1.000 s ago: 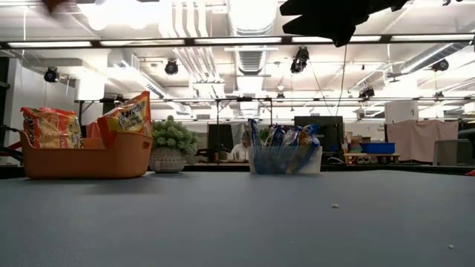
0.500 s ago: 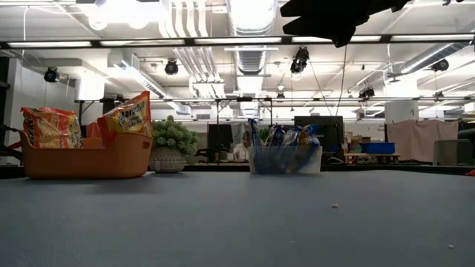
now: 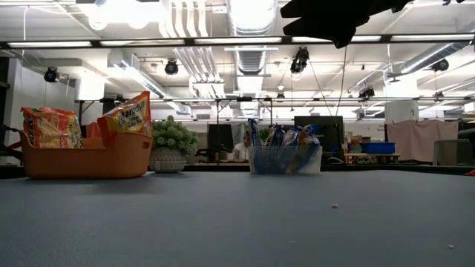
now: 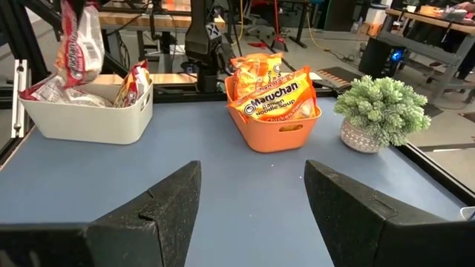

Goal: Sort Maruchan noodles
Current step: Put the red noodle pack into the gray bin

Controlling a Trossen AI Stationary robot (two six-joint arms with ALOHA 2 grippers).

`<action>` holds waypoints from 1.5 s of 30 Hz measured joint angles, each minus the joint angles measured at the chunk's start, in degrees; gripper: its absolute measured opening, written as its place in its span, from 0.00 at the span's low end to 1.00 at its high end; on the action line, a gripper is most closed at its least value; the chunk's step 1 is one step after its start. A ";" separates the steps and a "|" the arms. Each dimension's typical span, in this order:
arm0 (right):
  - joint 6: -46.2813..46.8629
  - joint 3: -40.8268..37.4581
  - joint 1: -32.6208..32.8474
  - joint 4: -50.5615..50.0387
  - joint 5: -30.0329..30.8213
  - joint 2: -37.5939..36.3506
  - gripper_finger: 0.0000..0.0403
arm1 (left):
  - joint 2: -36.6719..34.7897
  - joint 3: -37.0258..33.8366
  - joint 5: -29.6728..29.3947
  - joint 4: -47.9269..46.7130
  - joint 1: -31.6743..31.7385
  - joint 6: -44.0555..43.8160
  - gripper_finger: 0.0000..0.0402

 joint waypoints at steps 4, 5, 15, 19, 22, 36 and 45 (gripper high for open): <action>0.07 0.00 0.00 0.02 0.00 0.00 0.57 | -0.03 -3.00 -0.01 0.03 0.00 1.78 0.00; 0.09 0.00 0.00 0.02 0.00 0.00 0.57 | -0.03 -3.86 -0.01 0.05 0.00 2.58 0.00; 0.15 0.00 0.00 0.02 0.00 0.00 0.57 | -0.05 -12.36 0.00 2.11 0.00 11.60 0.00; 0.17 0.00 0.00 0.02 0.00 0.00 0.57 | 0.31 -14.52 -0.58 5.62 0.15 13.22 0.00; 0.17 0.00 0.00 0.02 0.00 0.00 0.57 | 1.12 -15.65 -1.32 8.88 0.17 13.73 0.00; 0.17 -0.02 0.00 0.01 0.00 0.00 0.57 | 5.56 -15.91 -4.69 13.10 0.07 15.77 0.02; 0.15 -0.13 0.00 -0.03 -0.02 0.01 0.57 | 7.78 -14.01 -7.30 12.17 -0.15 15.17 0.14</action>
